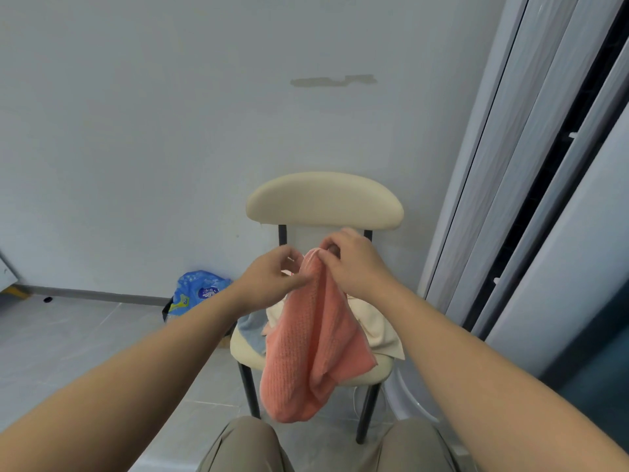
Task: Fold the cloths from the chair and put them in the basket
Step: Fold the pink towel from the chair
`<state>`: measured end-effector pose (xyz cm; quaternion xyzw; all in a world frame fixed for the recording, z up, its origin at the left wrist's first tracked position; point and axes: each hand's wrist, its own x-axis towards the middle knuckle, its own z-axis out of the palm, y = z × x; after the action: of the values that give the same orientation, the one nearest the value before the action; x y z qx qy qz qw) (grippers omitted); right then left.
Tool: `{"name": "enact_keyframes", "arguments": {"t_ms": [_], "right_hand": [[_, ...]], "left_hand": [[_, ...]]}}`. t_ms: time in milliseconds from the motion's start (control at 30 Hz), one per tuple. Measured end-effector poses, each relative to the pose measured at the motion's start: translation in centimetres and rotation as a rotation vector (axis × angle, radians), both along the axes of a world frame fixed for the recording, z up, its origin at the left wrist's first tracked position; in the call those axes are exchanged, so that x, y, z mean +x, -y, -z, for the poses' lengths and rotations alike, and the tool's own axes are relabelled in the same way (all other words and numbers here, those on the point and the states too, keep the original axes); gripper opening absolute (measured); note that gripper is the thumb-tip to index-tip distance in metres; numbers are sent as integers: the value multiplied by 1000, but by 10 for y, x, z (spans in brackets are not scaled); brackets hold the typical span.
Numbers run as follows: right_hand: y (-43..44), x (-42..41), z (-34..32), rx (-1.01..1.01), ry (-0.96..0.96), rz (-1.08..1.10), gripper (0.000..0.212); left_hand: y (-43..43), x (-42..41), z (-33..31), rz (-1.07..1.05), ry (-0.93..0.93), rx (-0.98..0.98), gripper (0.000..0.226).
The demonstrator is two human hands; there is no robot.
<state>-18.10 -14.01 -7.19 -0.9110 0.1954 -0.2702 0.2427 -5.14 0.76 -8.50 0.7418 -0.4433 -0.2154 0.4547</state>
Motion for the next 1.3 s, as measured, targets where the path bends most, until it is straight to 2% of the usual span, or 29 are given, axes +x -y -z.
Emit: {"name": "enact_keyframes", "arguments": {"t_ms": [67, 167, 300, 433, 533, 633, 700, 767, 867, 933, 1000, 1067, 1167, 1200, 1300], "right_hand": [[4, -1, -6, 30, 31, 28, 7], [10, -1, -14, 54, 58, 97, 6], [15, -2, -22, 125, 84, 179, 8], [15, -4, -28, 153, 158, 215, 7], [16, -4, -31, 170, 200, 224, 6], [16, -3, -34, 180, 212, 220, 7], [15, -3, -35, 186, 214, 211, 6], [14, -3, -36, 192, 211, 199, 5], [11, -3, -36, 195, 204, 183, 5], [9, -3, -37, 206, 197, 169, 5], [8, -4, -36, 205, 198, 153, 6], [6, -5, -36, 190, 203, 141, 6], [6, -6, -36, 152, 223, 135, 7], [6, -6, -37, 145, 232, 130, 7], [8, -8, -36, 123, 263, 135, 8]], "left_hand": [[-2, 0, 10, -1, 137, -5, 21], [-3, -6, 16, -51, 195, -83, 26], [-1, -15, 19, 1, 316, -97, 32], [1, -25, 23, -66, 231, -86, 44], [2, -30, 32, -39, 311, -90, 31], [1, -34, 45, -23, 488, -143, 9], [3, -36, 51, -46, 557, -171, 16], [5, -39, 51, -62, 579, -170, 34], [11, -44, 47, -68, 663, -101, 54], [16, -48, 46, -86, 724, -36, 54], [19, -46, 47, -113, 772, 22, 46], [21, -41, 46, -114, 708, 84, 37], [25, -34, 43, -118, 327, 124, 33], [25, -31, 42, -134, 312, 137, 35], [22, -19, 45, -165, 488, 215, 42]]}}
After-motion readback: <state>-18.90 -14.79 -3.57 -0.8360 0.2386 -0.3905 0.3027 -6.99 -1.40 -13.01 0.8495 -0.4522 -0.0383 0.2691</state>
